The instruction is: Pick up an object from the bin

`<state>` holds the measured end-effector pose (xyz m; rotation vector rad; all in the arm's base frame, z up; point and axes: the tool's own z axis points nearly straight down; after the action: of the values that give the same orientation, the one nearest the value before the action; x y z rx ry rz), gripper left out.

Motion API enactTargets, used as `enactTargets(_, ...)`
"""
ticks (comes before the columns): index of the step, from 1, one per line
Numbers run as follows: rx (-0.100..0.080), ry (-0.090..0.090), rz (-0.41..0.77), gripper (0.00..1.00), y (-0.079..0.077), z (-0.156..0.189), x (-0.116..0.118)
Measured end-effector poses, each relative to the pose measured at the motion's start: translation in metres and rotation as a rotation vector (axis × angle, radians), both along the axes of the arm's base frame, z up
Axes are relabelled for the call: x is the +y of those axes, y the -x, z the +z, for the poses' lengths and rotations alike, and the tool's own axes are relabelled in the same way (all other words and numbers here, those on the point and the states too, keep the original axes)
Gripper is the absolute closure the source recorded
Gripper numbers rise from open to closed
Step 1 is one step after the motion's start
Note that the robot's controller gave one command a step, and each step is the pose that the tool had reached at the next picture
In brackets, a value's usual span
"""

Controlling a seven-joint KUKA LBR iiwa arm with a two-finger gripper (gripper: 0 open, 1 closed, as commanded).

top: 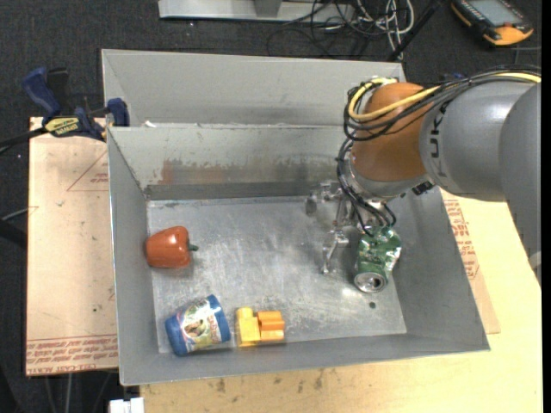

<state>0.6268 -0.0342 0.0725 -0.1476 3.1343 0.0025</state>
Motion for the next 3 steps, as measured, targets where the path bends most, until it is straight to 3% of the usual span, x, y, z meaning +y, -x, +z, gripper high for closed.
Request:
enactTargets(1,0.000,0.000,-0.014,0.00,-0.006,-0.001,-0.007)
enactTargets(2,-0.001,0.002,0.058,0.00,-0.017,-0.001,-0.013)
enactTargets(3,-0.002,-0.001,0.205,0.00,-0.024,-0.001,-0.036)
